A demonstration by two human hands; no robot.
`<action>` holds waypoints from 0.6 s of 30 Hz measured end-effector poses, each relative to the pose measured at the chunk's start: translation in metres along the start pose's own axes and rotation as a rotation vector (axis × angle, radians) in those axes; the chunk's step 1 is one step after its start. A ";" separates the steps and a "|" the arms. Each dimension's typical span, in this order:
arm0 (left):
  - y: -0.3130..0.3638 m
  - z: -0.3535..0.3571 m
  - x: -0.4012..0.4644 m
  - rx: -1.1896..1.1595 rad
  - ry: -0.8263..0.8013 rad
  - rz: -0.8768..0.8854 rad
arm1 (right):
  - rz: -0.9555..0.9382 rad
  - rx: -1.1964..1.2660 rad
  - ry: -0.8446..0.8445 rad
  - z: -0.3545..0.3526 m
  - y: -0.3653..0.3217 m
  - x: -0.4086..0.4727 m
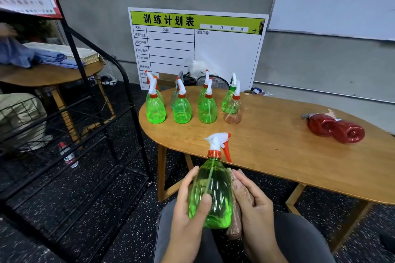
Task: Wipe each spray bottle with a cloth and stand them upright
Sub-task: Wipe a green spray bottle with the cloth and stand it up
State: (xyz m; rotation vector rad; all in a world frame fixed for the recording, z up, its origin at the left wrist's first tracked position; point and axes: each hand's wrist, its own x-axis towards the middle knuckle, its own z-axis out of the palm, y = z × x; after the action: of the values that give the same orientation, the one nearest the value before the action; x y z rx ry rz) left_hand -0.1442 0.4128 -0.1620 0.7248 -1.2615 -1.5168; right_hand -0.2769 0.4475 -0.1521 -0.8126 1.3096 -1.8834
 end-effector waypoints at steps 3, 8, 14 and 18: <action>0.002 -0.001 0.000 0.008 -0.006 -0.010 | 0.002 0.012 0.023 -0.001 0.001 0.002; 0.005 0.000 0.000 0.029 -0.007 -0.042 | -0.053 -0.064 0.013 -0.001 0.001 0.001; 0.002 0.002 0.000 0.070 -0.022 0.007 | -0.228 -0.174 -0.022 0.000 0.000 0.000; 0.000 0.000 0.001 0.066 -0.003 0.029 | -0.357 -0.392 -0.107 0.002 -0.015 0.010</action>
State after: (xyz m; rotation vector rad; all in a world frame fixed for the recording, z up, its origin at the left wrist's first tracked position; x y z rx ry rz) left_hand -0.1445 0.4125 -0.1615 0.7438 -1.3234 -1.4587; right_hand -0.2840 0.4420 -0.1358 -1.4087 1.5706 -1.8341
